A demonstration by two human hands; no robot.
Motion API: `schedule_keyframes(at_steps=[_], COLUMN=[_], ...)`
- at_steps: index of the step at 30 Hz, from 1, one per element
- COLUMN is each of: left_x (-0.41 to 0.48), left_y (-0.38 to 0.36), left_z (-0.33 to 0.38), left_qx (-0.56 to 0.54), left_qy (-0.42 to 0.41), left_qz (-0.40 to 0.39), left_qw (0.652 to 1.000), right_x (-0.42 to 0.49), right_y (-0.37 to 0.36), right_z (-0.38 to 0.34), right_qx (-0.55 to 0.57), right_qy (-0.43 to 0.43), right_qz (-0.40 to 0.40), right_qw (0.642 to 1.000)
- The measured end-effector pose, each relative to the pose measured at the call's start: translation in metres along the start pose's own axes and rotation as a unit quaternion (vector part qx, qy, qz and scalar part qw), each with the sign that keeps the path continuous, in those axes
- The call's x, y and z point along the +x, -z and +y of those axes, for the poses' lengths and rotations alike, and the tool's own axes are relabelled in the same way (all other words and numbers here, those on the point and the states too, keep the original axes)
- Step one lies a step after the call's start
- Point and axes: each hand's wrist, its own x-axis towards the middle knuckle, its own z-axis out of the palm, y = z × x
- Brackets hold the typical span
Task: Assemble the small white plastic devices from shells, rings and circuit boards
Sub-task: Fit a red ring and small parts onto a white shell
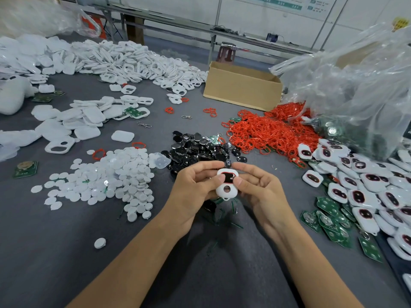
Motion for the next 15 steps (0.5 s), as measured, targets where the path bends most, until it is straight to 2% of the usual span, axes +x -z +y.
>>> schedule_keyframes(at_steps=[3, 9, 11, 15], left_x=[0.002, 0.004, 0.002, -0.004], left_y=[0.002, 0.002, -0.001, -0.007], left_z=[0.003, 0.003, 0.004, -0.001], left_qx=[-0.111, -0.181, -0.164, -0.019], left_qy=[0.037, 0.062, 0.037, -0.058], left_qz=[-0.031, -0.055, -0.042, 0.038], left_qw=[0.993, 0.980, 0.985, 0.997], right_x=[0.001, 0.000, 0.000, -0.004], right_y=[0.001, -0.001, 0.000, -0.007], right_z=[0.000, -0.002, -0.003, -0.006], right_qx=[0.079, 0.121, 0.122, 0.104], right_qy=[-0.024, -0.031, -0.026, 0.022], right_qz=[-0.028, -0.055, -0.052, -0.025], right_qw=[0.996, 0.991, 0.991, 0.994])
